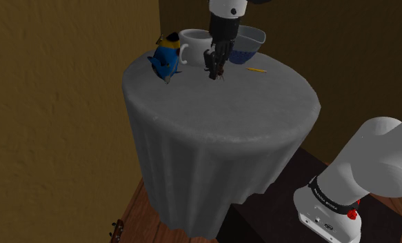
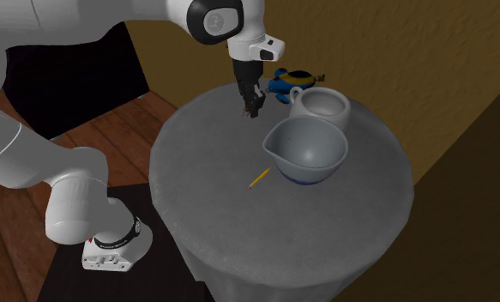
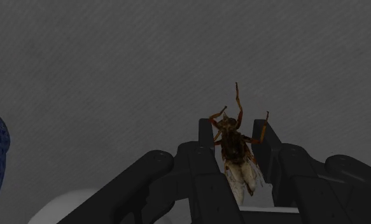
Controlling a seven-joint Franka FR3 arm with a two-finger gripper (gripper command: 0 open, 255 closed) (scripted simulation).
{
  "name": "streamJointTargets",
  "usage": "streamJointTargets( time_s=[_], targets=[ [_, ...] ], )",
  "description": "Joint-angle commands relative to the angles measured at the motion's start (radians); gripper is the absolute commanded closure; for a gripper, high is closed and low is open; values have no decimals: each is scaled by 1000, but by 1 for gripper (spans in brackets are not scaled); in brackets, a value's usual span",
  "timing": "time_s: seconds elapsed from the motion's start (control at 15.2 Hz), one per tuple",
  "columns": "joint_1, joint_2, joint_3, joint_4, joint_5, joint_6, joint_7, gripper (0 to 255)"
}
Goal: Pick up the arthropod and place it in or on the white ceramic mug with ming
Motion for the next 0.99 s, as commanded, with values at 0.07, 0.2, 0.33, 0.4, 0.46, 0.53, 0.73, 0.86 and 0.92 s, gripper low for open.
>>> streamJointTargets(
  time_s=[0.07,0.2,0.33,0.4,0.46,0.53,0.73,0.86,0.92],
  targets=[
    [0,2,1,42,0,-41,1,255],
    [0,4,0,71,-1,-67,0,255],
    [-1,6,0,100,-1,-94,-1,255],
    [-1,8,0,115,-2,-108,-1,255],
    [-1,10,-1,131,-2,-121,-2,255],
    [-2,12,-1,146,-2,-135,-2,255],
    [-3,19,-1,194,-4,-175,-3,255],
    [-3,25,-1,227,-5,-203,-3,255],
    [-3,29,-1,244,-6,-216,-3,255]
  ],
)
